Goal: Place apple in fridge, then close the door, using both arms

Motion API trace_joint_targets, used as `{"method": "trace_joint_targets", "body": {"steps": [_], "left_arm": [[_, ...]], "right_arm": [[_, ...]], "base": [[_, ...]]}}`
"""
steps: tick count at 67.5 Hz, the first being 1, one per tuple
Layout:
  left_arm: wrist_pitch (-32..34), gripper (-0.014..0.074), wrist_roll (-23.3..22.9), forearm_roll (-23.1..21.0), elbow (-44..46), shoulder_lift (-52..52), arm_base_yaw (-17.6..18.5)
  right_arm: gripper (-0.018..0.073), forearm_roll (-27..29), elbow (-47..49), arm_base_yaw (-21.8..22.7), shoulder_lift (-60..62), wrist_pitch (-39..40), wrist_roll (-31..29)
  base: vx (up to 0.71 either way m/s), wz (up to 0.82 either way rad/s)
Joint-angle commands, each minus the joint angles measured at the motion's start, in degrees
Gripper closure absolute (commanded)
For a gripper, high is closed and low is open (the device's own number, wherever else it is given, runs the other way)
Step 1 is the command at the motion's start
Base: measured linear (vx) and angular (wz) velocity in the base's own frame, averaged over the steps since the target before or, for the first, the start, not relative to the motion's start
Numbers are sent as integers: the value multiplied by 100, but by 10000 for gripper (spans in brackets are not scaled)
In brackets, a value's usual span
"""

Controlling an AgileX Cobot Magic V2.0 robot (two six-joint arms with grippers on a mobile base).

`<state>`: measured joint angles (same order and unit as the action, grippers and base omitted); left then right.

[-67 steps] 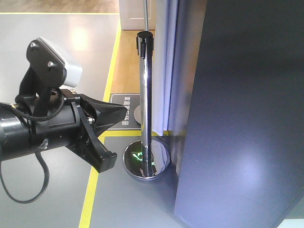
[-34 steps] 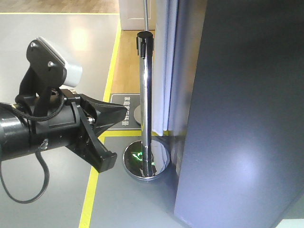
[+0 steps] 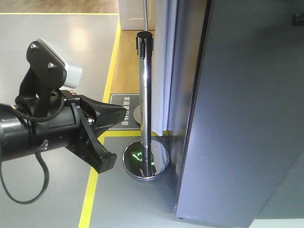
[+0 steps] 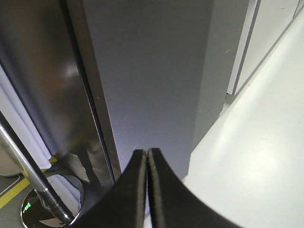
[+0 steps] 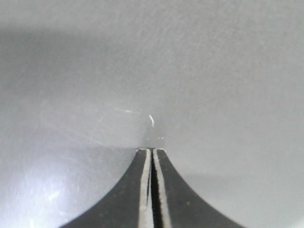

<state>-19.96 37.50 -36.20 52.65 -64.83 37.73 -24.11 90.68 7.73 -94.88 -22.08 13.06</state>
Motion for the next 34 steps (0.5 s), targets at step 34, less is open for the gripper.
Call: {"method": "trace_joint_targets", "body": {"steps": [34], "left_arm": [[296,602,-35,-121,155,126,2]], "right_arm": [[561,74,307,28,182,714,-61]], "base": [[0,0]]}}
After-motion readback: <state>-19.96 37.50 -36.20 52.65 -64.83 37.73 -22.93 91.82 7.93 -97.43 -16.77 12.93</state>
